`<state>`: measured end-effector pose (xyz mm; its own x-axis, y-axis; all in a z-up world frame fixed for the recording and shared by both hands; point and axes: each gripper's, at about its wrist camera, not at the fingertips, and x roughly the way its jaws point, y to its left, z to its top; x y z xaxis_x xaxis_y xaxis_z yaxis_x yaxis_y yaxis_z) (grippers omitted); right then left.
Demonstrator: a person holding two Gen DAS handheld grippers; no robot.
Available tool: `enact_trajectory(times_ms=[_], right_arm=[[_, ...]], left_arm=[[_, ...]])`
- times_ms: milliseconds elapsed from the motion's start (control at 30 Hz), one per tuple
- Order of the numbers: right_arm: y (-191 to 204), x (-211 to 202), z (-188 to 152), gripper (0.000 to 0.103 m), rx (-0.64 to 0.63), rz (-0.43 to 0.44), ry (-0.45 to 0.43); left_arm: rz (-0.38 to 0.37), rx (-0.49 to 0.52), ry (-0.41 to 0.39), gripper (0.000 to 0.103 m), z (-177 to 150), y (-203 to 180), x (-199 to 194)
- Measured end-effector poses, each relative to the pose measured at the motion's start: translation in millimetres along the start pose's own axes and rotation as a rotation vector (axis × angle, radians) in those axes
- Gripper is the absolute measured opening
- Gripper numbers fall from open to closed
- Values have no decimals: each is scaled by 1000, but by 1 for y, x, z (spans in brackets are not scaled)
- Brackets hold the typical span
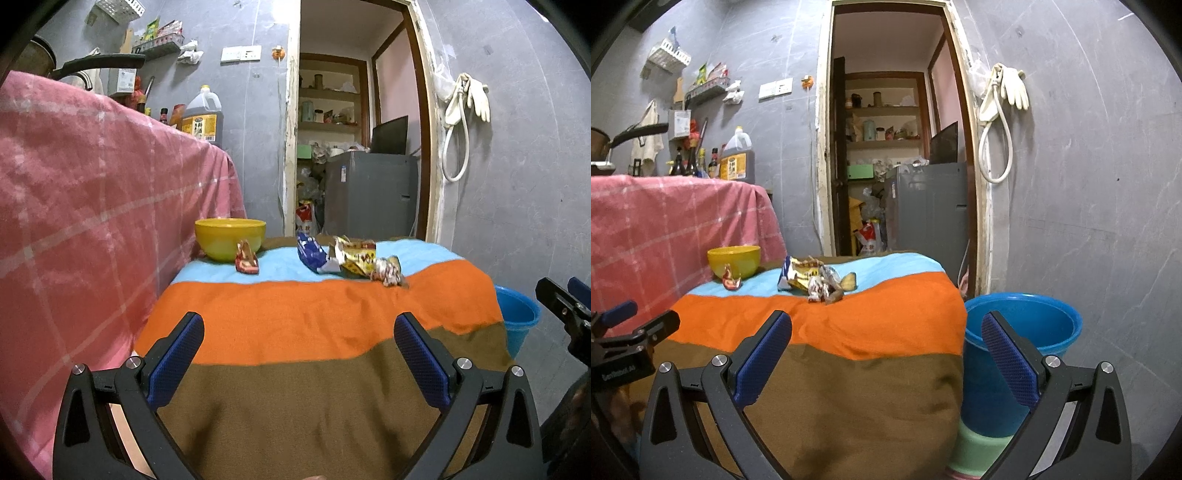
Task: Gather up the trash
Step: 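Reach the right tool to the yellow wrapper while the left tool approaches the red-gold wrapper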
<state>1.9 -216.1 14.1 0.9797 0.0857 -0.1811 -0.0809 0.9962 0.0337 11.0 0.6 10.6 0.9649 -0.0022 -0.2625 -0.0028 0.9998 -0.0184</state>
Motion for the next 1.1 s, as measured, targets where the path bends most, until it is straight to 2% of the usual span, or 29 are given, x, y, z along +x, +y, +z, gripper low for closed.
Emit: enact_trajectory(times_ms=[167, 500, 633, 900, 967, 1100], right_arm=[[1, 11, 21, 103, -9, 32, -45], [23, 56, 72, 103, -95, 168, -170], [31, 83, 83, 103, -106, 214, -186], [48, 158, 96, 103, -57, 309, -112], [48, 170, 92, 103, -60, 328, -85], [55, 196, 86, 103, -86, 343, -5]], left_arm=[[1, 11, -34, 101, 19, 4, 6], [80, 0, -113, 101, 59, 31, 38], [123, 7, -150, 101, 71, 43, 52], [148, 3, -219, 101, 84, 69, 85], [143, 0, -204, 101, 87, 74, 97], [136, -17, -105, 101, 86, 81, 126]])
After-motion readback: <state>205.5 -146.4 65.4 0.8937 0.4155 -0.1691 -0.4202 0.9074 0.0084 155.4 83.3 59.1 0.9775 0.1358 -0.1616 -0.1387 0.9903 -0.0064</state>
